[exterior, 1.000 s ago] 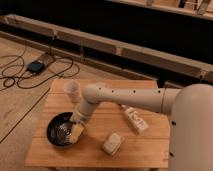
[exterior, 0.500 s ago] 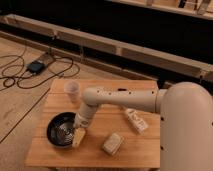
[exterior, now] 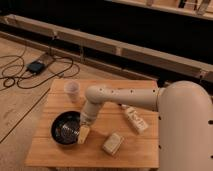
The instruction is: Push the ceramic bowl across the table
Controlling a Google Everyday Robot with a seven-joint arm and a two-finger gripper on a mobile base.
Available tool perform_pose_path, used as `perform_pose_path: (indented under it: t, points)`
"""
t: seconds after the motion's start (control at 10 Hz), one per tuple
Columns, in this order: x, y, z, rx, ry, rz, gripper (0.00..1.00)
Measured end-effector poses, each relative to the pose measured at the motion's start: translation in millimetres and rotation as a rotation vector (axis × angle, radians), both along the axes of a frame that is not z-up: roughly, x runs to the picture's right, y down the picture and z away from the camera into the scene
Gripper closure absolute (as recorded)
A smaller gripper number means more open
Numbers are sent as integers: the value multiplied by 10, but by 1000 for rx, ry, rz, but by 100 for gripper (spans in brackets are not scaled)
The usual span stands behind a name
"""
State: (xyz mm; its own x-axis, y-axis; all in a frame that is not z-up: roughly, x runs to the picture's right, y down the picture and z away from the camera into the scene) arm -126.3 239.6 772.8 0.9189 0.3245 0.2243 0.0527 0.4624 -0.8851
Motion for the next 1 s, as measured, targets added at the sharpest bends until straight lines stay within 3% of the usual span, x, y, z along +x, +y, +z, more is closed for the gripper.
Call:
perform_pose_path:
  t: [0.4, 1.0]
  points:
    - [292, 6, 42, -28, 74, 0, 26]
    - [676, 1, 71, -45, 129, -21, 26]
